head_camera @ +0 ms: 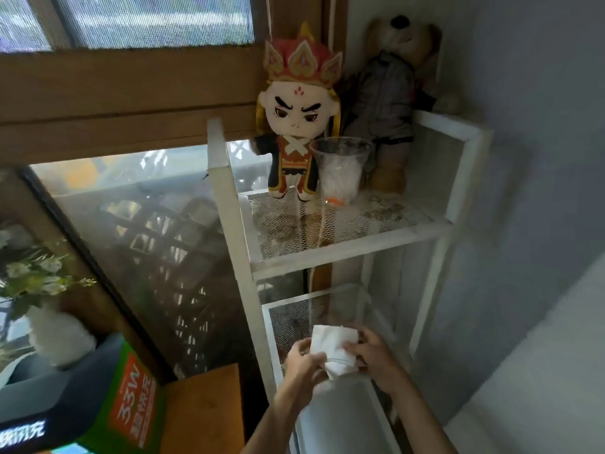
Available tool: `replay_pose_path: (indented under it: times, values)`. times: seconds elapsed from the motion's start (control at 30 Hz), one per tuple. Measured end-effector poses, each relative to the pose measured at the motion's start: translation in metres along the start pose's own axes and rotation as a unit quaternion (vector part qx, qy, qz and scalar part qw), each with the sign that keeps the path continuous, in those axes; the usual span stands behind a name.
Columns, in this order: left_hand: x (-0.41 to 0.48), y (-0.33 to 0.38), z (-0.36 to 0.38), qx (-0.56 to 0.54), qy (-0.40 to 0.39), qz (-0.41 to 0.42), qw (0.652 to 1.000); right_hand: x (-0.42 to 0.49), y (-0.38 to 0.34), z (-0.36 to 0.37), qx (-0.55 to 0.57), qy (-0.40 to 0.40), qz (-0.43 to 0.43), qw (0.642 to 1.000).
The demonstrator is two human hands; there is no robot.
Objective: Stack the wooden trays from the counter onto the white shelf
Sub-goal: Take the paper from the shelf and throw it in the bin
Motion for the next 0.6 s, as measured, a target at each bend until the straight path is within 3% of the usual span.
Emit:
replay_pose_path:
  times: [0.23, 0.33, 0.5, 0.6]
  values:
    - [-0.087, -0.022, -0.012, 0.153, -0.113, 0.155, 0.969, -0.109, -0.025, 0.010, -0.152, -0.022, -0.134, 0.979]
    - [-0.117, -0.039, -0.036, 0.244, -0.127, 0.160, 0.948, -0.159, -0.028, 0.029, -0.228, -0.029, -0.123, 0.965]
    - [-0.158, -0.070, -0.090, 0.304, -0.177, 0.134, 0.927, -0.222, -0.020, 0.076, -0.308, -0.050, -0.085, 0.946]
    - [-0.175, -0.081, -0.125, 0.321, -0.120, 0.132, 0.930, -0.250, -0.018, 0.105, -0.309, -0.055, -0.083, 0.946]
Point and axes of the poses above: each hand's wrist, its own x-axis towards the middle knuckle, its own z-axis out of the palm, y = z × x, the point moved 9 cm from there along x, towards the middle knuckle, and after that the axes turned 15 degrees about -z, right-handed, at the moved point
